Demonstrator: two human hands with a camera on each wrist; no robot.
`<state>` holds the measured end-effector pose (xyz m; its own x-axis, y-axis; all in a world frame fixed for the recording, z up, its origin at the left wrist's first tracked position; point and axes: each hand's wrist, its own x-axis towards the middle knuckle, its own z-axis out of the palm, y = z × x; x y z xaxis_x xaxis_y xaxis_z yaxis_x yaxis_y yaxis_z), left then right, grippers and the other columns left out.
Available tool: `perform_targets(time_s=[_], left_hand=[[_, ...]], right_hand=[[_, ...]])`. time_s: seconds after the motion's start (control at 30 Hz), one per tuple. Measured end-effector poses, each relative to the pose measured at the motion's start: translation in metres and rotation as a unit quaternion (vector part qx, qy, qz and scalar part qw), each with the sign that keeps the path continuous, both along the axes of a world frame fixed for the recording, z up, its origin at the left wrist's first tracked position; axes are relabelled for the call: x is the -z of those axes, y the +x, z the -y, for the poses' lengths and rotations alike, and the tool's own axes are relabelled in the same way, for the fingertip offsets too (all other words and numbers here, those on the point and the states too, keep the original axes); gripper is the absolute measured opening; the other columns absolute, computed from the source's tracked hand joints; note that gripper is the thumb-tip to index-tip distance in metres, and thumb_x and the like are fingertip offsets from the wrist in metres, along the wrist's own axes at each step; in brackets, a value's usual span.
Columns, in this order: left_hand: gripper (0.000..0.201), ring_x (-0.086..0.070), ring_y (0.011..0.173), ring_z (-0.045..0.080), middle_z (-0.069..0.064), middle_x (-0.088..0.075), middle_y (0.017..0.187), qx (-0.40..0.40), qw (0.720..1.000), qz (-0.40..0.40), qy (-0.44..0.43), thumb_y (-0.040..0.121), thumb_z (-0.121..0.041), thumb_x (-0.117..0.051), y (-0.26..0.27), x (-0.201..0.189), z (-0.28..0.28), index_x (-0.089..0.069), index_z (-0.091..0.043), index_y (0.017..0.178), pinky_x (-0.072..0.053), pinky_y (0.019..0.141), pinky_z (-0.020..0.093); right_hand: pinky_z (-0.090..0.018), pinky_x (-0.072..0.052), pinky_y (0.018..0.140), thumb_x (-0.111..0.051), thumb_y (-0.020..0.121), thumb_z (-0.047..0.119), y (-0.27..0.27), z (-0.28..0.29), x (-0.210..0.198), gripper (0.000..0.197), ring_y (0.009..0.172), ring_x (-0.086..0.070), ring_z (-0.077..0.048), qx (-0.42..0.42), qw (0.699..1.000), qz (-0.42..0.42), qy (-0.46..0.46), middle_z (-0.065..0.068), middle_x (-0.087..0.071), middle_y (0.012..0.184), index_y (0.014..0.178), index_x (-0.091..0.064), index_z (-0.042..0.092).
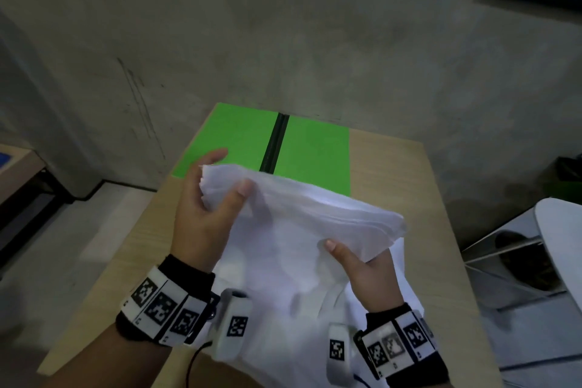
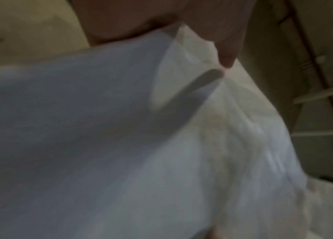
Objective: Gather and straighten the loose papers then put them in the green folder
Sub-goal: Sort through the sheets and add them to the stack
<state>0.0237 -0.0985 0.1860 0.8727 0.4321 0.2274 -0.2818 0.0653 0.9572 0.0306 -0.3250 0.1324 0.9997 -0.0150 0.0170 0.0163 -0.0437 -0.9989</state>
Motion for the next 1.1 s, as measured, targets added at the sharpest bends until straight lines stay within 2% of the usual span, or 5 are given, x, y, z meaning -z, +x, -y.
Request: perform_targets(time_s=[0.1, 0.27, 0.67, 0.83, 1.1], left_hand=[[0.046, -0.056, 0.088, 0.02, 0.012, -0.055, 0.097, -0.041, 0.998, 0.033, -0.044, 0.071, -0.066, -0.063, 0.006, -0.017, 0.004, -0.055, -0.039, 0.107, -0.045, 0.082, 0.035], [0.036, -0.057, 0.06, -0.009, -0.004, -0.055, 0.083, -0.064, 0.997, 0.008, -0.048, 0.089, -0.014, -0.064, 0.017, -0.012, 0.01, -0.047, -0.021, 0.12, -0.044, 0.06, 0.005], [0.089, -0.063, 0.096, 0.018, 0.001, -0.066, 0.097, 0.023, 0.998, 0.013, 0.064, 0.051, -0.058, -0.083, 0.002, -0.003, -0.011, -0.042, -0.046, 0.128, -0.052, 0.088, 0.024], [0.059, -0.053, 0.121, 0.032, 0.015, -0.06, 0.126, 0.01, 0.996, -0.079, -0.033, 0.062, -0.062, -0.066, 0.008, 0.023, -0.004, -0.056, -0.044, 0.118, -0.042, 0.104, 0.047], [0.042, -0.056, 0.076, 0.008, -0.015, -0.063, 0.074, -0.061, 0.996, -0.032, -0.064, 0.065, -0.051, -0.065, 0.022, 0.0, 0.004, -0.06, -0.022, 0.096, -0.046, 0.065, 0.021]], right_hand=[[-0.03, -0.053, 0.084, -0.081, 0.072, 0.014, -0.008, -0.001, 0.004, 0.033, 0.096, -0.07, -0.01, -0.009, 1.0, 0.011, -0.017, 0.005, -0.076, 0.1, 0.103, -0.069, 0.02], [-0.006, -0.049, 0.069, -0.072, 0.078, -0.002, -0.015, -0.001, 0.003, 0.035, 0.081, -0.068, 0.009, -0.061, 0.998, 0.002, 0.013, 0.025, -0.074, 0.082, 0.089, -0.067, 0.031], [-0.029, -0.057, 0.067, -0.069, 0.08, 0.0, 0.011, 0.003, -0.005, 0.037, 0.072, -0.071, -0.007, -0.03, 0.997, 0.047, 0.051, 0.011, -0.076, 0.073, 0.075, -0.076, 0.036], [-0.025, -0.055, 0.07, -0.078, 0.076, 0.013, 0.015, 0.001, 0.023, 0.019, 0.081, -0.071, -0.005, -0.018, 0.999, -0.014, -0.023, 0.015, -0.076, 0.078, 0.086, -0.068, 0.025], [-0.011, -0.053, 0.067, -0.074, 0.076, 0.0, 0.012, -0.008, 0.017, 0.021, 0.073, -0.069, 0.005, 0.013, 1.0, 0.011, 0.006, 0.022, -0.074, 0.073, 0.081, -0.069, 0.02]])
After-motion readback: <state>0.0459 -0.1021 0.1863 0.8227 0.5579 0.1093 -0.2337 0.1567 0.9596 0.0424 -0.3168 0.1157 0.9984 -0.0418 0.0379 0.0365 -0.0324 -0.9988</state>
